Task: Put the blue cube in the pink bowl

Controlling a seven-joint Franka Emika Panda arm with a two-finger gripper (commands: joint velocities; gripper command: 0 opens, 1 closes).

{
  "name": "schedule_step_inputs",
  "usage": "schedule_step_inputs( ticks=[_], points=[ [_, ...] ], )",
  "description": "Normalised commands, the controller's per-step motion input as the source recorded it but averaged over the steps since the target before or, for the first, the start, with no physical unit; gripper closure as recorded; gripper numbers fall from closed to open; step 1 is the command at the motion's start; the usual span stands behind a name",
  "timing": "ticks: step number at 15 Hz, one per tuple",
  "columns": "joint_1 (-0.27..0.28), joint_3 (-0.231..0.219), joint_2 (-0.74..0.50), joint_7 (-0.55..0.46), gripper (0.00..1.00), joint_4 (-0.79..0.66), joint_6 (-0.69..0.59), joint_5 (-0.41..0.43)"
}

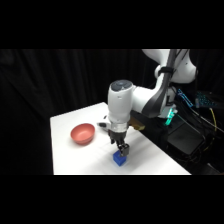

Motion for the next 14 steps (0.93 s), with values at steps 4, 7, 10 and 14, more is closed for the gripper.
schedule_step_inputs(
  ticks=[4, 7, 10, 14],
  points=[
    [0.03, -0.024, 0.06, -0.1, 0.0, -0.07, 0.25, 0.115],
    [0.021, 0.02, 0.04, -0.18, 0.0, -0.07, 0.24, 0.155],
    [0.044, -0.005, 0.04, -0.17, 0.0, -0.05, 0.22, 0.132],
    [0.023, -0.012, 0.09, -0.2, 0.0, -0.03, 0.23, 0.141]
  ],
)
